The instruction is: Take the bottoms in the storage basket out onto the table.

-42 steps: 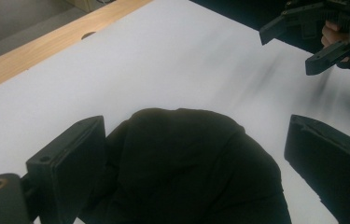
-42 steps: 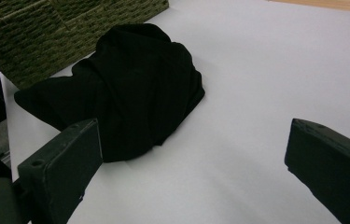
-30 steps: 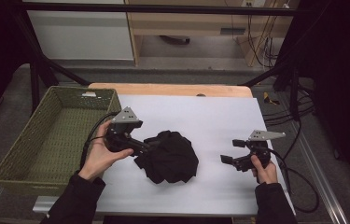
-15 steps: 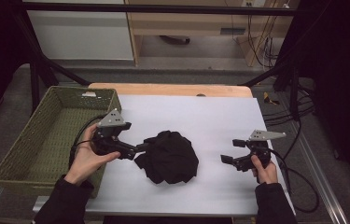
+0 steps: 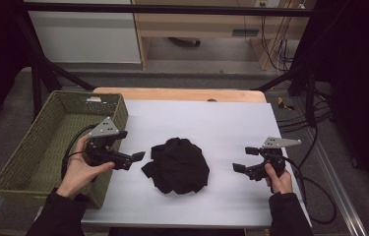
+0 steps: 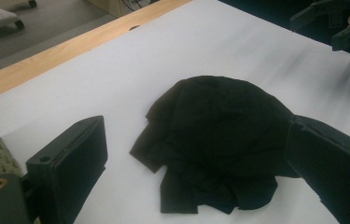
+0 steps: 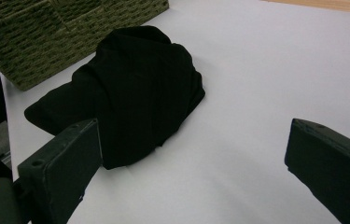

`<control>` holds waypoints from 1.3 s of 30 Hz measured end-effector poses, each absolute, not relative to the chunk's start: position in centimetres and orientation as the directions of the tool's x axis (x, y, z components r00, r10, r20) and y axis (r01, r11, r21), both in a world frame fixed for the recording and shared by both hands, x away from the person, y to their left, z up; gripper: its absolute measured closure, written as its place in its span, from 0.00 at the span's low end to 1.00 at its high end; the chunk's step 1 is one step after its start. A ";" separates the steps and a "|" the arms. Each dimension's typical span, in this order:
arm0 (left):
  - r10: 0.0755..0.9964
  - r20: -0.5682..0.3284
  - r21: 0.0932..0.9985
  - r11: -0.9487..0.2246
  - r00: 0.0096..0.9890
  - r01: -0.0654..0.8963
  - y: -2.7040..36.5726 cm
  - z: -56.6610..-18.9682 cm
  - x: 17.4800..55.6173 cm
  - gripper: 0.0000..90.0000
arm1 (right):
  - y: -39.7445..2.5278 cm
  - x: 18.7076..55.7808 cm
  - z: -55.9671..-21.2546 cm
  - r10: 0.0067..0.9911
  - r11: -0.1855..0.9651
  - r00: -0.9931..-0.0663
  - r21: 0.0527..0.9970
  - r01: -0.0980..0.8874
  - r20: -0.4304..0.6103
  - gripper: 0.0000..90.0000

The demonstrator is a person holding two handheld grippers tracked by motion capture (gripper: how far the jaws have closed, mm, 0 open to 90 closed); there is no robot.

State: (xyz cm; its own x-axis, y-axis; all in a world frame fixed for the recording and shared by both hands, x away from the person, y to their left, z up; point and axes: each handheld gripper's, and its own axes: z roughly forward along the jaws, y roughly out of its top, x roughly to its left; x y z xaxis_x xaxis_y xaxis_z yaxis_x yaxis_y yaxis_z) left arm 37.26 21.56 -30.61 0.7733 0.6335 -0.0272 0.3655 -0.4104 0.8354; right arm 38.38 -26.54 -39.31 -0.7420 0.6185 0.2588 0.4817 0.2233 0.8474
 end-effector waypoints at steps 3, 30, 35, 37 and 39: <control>0.639 -0.032 0.835 -0.405 0.769 0.372 22.2 -31.0 37.2 0.07 | -26.6 38.4 -39.3 0.618 0.223 -0.743 0.849 0.479 0.257 0.05; 0.701 -0.037 0.840 -0.364 0.712 0.402 27.0 -34.0 37.1 0.07 | -26.5 38.4 -39.3 0.621 0.226 -0.741 0.847 0.482 0.256 0.05; 0.706 -0.035 0.840 -0.363 0.707 0.404 27.4 -34.3 37.2 0.07 | -26.5 38.4 -39.3 0.620 0.226 -0.742 0.847 0.481 0.256 0.05; 0.706 -0.035 0.839 -0.363 0.707 0.404 27.5 -34.4 37.1 0.07 | -26.5 38.4 -39.3 0.620 0.226 -0.742 0.847 0.481 0.256 0.05; 0.707 -0.033 0.842 -0.361 0.706 0.401 27.6 -34.5 37.1 0.07 | -26.6 38.4 -39.3 0.620 0.226 -0.742 0.848 0.480 0.254 0.05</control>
